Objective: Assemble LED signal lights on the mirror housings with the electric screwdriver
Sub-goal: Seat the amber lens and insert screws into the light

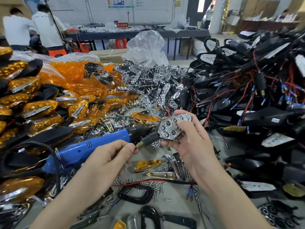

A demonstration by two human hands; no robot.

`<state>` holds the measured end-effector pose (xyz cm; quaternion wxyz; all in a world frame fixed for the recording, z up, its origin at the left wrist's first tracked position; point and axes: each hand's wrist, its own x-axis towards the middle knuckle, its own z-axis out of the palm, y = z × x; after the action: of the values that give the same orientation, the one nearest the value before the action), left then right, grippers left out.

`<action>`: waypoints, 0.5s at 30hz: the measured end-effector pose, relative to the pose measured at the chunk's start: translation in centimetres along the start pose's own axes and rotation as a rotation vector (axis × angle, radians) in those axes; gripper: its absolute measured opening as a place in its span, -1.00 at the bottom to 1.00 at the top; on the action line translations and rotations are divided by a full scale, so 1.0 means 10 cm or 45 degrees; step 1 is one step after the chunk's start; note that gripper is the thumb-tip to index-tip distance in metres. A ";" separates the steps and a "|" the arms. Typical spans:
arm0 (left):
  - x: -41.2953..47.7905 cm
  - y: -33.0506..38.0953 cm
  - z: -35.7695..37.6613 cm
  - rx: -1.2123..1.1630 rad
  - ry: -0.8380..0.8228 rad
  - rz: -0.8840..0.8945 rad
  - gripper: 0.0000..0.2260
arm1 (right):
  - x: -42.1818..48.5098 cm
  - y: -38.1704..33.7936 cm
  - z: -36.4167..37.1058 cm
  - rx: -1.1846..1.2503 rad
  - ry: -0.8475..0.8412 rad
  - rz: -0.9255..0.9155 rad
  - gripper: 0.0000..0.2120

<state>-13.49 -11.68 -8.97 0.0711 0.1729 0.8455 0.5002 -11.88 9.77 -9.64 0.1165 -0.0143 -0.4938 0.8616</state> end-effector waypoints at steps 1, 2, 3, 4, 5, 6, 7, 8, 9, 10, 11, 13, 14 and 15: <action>-0.01 0.00 0.00 0.028 0.019 0.014 -0.64 | 0.00 0.00 0.00 0.004 0.001 0.003 -0.80; -0.03 -0.01 0.01 0.065 0.050 0.037 -0.65 | 0.00 -0.01 0.01 0.007 0.003 0.006 -0.81; -0.05 -0.01 0.02 0.108 0.094 0.071 -0.67 | 0.00 -0.01 0.01 0.012 0.008 0.008 -0.81; -0.06 -0.01 0.04 0.156 0.148 0.115 -0.70 | 0.00 -0.01 0.01 0.016 0.017 0.011 -0.82; -0.07 -0.01 0.06 0.215 0.208 0.165 -0.74 | 0.00 -0.01 0.01 0.018 0.029 0.015 -0.82; -0.08 0.00 0.07 0.293 0.264 0.215 -0.77 | 0.00 0.00 0.01 0.016 0.048 0.018 -0.81; -0.08 0.02 0.09 0.382 0.310 0.262 -0.78 | 0.00 0.01 0.01 0.014 0.071 0.024 -0.79; -0.08 0.03 0.10 0.465 0.344 0.300 -0.80 | 0.00 0.01 0.01 0.017 0.091 0.032 -0.79; -0.08 0.04 0.11 0.526 0.369 0.327 -0.82 | 0.01 0.02 0.02 0.027 0.105 0.039 -0.80; -0.09 0.04 0.12 0.560 0.390 0.350 -0.84 | 0.01 0.02 0.02 0.042 0.113 0.047 -0.81; -0.09 0.04 0.12 0.574 0.411 0.374 -0.85 | 0.02 0.02 0.03 0.057 0.117 0.054 -0.81; -0.09 0.04 0.12 0.581 0.443 0.424 -0.88 | 0.02 0.02 0.04 0.075 0.128 0.064 -0.82; -0.09 0.04 0.12 0.590 0.452 0.447 -0.89 | 0.02 0.02 0.04 0.080 0.133 0.067 -0.82; -0.09 0.04 0.13 0.600 0.457 0.468 -0.90 | 0.03 0.03 0.04 0.084 0.139 0.069 -0.82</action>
<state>-12.20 -10.79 -9.29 -0.2119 0.2432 0.8915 0.3180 -12.24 9.36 -9.64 0.1203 -0.0706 -0.4574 0.8782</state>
